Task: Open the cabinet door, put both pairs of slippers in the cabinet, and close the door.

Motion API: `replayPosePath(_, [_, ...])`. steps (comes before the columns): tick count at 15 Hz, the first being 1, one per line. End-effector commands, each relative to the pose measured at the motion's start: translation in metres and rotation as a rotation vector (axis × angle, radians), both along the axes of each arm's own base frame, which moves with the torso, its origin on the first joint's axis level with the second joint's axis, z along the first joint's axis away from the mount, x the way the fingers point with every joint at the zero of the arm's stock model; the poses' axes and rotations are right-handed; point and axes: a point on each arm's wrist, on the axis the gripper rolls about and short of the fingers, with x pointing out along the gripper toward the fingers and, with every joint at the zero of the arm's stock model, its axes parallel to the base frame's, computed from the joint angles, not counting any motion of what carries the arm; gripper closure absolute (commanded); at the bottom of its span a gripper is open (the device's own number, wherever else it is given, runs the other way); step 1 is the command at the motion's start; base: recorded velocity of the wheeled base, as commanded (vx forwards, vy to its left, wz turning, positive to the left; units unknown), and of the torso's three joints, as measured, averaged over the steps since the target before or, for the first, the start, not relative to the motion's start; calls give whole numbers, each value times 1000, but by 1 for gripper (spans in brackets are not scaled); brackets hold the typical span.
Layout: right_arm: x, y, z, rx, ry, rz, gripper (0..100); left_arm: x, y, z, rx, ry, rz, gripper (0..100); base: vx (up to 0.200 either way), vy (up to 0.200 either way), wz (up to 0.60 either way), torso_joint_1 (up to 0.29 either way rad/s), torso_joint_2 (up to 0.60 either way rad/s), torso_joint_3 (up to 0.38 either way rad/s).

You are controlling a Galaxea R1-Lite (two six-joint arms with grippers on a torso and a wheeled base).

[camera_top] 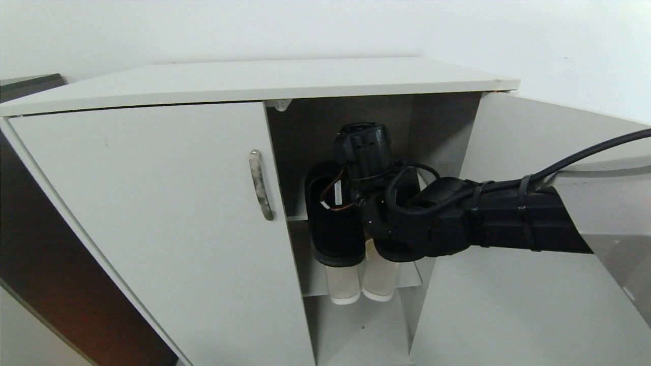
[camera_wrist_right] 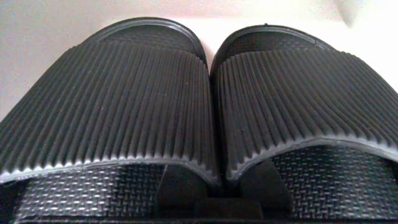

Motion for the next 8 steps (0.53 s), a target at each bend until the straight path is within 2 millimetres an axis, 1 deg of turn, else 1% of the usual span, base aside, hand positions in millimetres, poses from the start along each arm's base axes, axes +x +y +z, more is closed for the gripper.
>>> replayPosePath(1, [0, -1, 1, -2, 0, -2, 100, 0, 0, 0, 0, 0, 0, 100, 0, 0, 0, 0, 0, 0])
replayPosePath(5, [-5, -4, 7, -23, 22, 0, 100, 0, 0, 0, 0, 0, 0, 100, 0, 0, 0, 0, 0, 0])
replayPosePath(8, [0, -3, 11, -27, 26, -5, 100, 0, 0, 0, 0, 0, 0, 100, 0, 0, 0, 0, 0, 0])
